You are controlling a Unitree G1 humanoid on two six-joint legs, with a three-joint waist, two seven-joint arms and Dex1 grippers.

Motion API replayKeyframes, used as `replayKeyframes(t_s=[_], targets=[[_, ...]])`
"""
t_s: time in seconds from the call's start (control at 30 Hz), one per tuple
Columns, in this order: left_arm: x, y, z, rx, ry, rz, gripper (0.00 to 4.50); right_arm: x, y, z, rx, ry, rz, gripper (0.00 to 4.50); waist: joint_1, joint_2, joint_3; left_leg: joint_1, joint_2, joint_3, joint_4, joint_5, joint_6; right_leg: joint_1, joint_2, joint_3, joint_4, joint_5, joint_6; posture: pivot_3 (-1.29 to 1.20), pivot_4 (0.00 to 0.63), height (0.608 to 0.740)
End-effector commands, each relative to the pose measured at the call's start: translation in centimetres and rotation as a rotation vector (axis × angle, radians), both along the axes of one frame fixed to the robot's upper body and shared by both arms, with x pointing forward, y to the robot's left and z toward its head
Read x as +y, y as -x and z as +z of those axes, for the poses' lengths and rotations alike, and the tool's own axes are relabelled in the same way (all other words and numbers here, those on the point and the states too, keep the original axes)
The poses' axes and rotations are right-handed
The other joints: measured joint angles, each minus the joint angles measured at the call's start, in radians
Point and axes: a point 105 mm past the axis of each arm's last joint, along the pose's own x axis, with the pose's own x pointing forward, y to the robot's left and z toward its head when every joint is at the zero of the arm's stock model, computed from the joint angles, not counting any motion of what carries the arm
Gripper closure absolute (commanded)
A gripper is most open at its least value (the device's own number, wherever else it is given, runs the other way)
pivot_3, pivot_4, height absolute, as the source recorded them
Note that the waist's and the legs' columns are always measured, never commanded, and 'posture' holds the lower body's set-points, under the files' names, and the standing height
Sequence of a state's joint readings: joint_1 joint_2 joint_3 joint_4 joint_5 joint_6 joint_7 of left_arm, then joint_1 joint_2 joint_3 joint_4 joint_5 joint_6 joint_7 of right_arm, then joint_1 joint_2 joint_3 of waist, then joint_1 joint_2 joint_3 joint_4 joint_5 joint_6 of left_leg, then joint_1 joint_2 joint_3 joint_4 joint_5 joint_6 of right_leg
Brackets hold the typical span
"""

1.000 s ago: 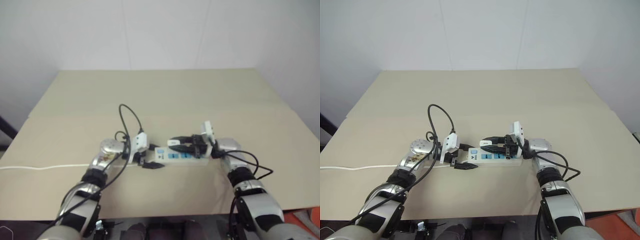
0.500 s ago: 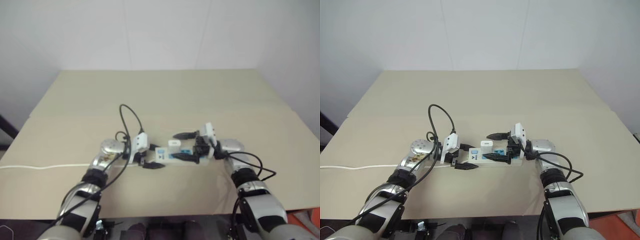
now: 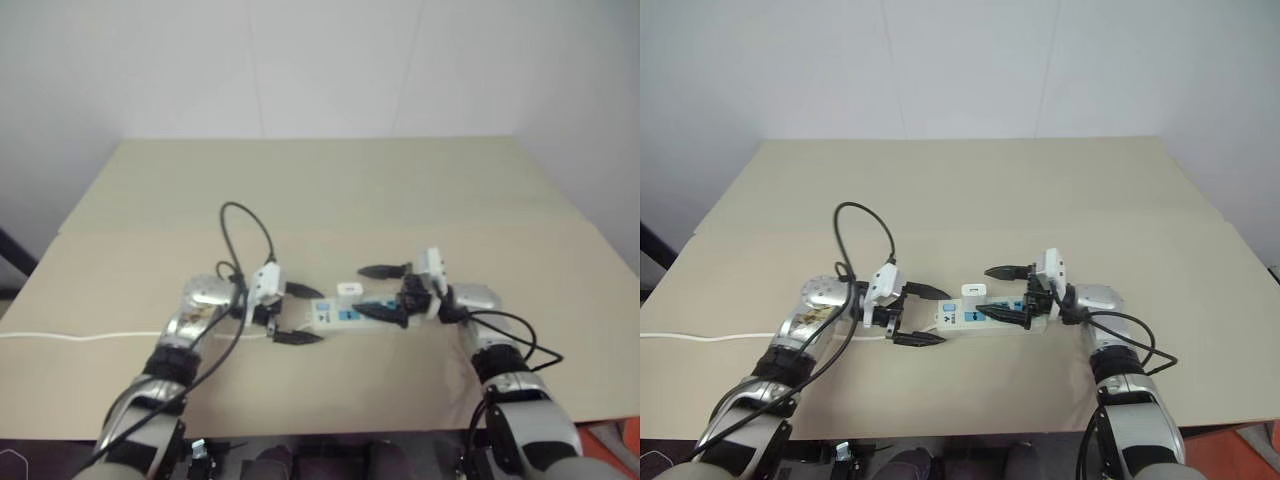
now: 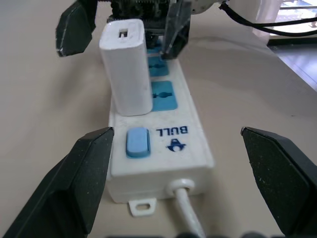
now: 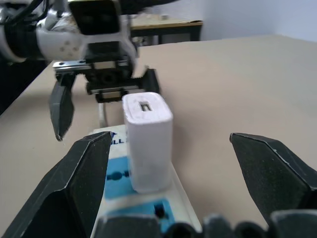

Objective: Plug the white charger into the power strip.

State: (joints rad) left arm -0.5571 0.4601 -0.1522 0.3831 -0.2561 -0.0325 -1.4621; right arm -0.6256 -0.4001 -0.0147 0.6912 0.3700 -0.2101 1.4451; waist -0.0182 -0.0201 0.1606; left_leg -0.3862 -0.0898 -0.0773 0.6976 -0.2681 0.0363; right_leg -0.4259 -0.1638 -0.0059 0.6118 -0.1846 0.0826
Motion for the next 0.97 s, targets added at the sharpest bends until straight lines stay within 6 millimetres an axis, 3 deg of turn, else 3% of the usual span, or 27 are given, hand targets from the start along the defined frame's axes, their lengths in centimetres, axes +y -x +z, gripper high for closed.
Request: replayKeyframes(t_s=[0.03, 0.23, 0.4, 0.67, 0.97], targets=[[3.4, 1.2, 2.7, -0.041, 0.009, 0.014, 0.05, -3.5, 1.1, 2.0, -0.037, 0.008, -0.045, 0.0, 0.0, 0.001, 0.0, -0.001, 0.0, 0.0, -0.001, 0.0, 0.0, -0.001, 0.0, 0.0, 0.001, 0.0, 0.0, 0.0, 0.15, 0.74], [9.2, 1.7, 2.2, -0.042, -0.103, 0.189, 0.05, -10.1, 3.8, 3.3, -0.031, 0.167, -0.147, 0.0, 0.004, 0.004, 0.003, -0.002, 0.0, 0.002, -0.003, -0.001, 0.001, -0.004, 0.0, 0.0, -0.002, -0.001, -0.001, 0.0, 0.15, 0.74], [12.0, 2.3, 2.1, -0.032, -0.139, 0.275, 0.05, -14.2, 6.1, 3.7, 0.012, 0.276, -0.22, 0.0, 0.005, 0.004, 0.003, 0.0, 0.001, 0.003, -0.004, -0.004, 0.006, -0.003, 0.0, 0.0, -0.002, -0.002, -0.003, 0.0, 0.15, 0.74], [11.7, 2.1, 1.8, -0.021, -0.115, 0.29, 0.05, -15.2, 7.0, 3.9, -0.009, 0.335, -0.245, 0.0, 0.001, 0.004, 0.003, 0.005, 0.002, 0.005, -0.004, -0.004, 0.007, 0.002, 0.0, 0.0, -0.002, -0.002, -0.003, 0.0, 0.15, 0.74], [11.2, 1.8, 2.2, -0.015, -0.092, 0.29, 0.05, -16.4, 8.4, 4.0, 0.106, 0.476, -0.304, 0.0, 0.008, 0.004, 0.003, 0.004, 0.002, 0.004, -0.004, -0.005, 0.007, 0.001, -0.001, 0.0, -0.002, -0.002, -0.003, 0.0, 0.15, 0.74]])
